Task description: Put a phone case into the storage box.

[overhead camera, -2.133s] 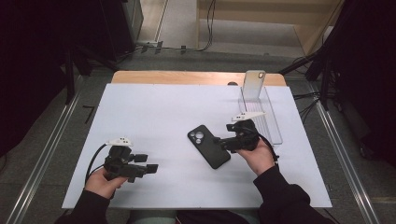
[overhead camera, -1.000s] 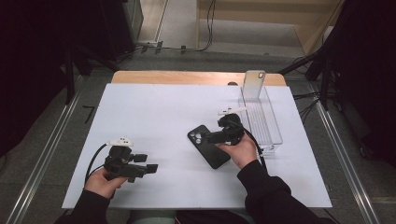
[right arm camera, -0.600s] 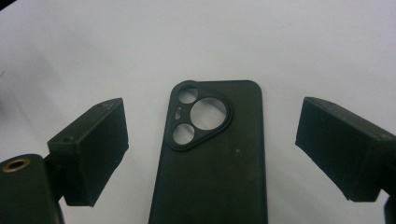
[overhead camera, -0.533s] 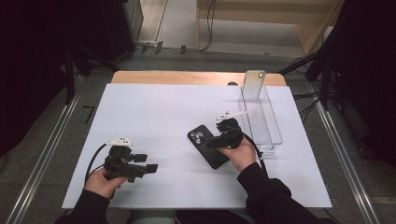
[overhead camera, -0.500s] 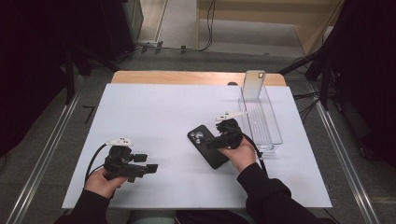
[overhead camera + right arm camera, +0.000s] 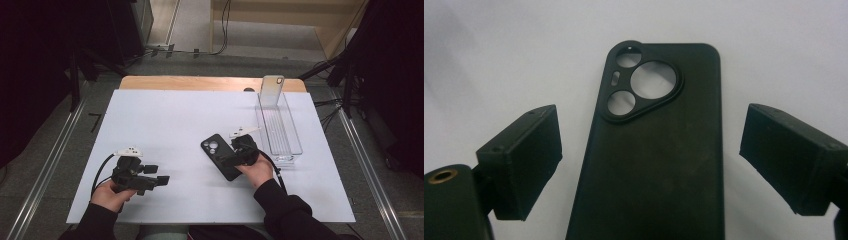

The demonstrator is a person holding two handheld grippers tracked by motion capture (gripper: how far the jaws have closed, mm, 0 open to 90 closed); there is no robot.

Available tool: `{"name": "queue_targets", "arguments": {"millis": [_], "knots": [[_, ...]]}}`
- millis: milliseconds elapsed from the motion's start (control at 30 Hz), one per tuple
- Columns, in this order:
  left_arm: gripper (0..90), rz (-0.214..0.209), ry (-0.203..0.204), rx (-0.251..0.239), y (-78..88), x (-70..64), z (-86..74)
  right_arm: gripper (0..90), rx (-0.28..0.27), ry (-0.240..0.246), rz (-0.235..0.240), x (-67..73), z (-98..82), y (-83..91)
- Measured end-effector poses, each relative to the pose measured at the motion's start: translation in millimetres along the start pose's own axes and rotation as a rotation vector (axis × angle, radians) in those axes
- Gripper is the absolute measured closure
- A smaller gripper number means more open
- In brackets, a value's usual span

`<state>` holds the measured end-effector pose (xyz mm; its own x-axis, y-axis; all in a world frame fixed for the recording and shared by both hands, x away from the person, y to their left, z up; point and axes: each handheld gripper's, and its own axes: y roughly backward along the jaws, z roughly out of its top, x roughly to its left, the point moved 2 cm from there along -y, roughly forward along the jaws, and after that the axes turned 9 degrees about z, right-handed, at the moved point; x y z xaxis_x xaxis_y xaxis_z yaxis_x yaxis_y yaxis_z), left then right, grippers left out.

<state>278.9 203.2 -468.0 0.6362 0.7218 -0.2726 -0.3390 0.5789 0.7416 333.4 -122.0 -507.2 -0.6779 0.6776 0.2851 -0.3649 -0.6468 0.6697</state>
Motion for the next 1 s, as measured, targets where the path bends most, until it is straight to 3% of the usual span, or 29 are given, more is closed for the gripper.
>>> {"name": "queue_targets", "arguments": {"millis": [200, 333, 400, 600, 733, 1000], "knots": [[28.1, 0.001, -0.006, -0.001, -0.7, 0.1, 0.9, 8.1, 0.023, -0.003, -0.01, 1.4, -8.2, -9.9], [27.6, -0.005, -0.019, -0.031, -0.2, -2.0, 1.7, 8.1, 0.059, 0.013, -0.04, 0.6, -13.3, -18.3], [27.5, -0.006, -0.024, -0.038, -0.4, -2.9, 1.9, 8.1, 0.06, 0.042, -0.062, 3.1, -14.9, -19.7], [25.5, -0.009, -0.015, -0.055, 0.1, -3.5, 2.9, 8.1, 0.011, 0.039, -0.077, 4.5, -20.1, -20.8], [25.4, 0.004, -0.007, -0.049, 0.9, -2.4, 3.7, 8.9, 0.021, 0.088, -0.121, 9.1, -22.1, -23.8], [25.5, 0.021, 0.023, -0.046, 5.0, -1.6, 5.7, 11.3, 0.023, 0.081, -0.115, 7.7, -21.1, -22.0]]}}
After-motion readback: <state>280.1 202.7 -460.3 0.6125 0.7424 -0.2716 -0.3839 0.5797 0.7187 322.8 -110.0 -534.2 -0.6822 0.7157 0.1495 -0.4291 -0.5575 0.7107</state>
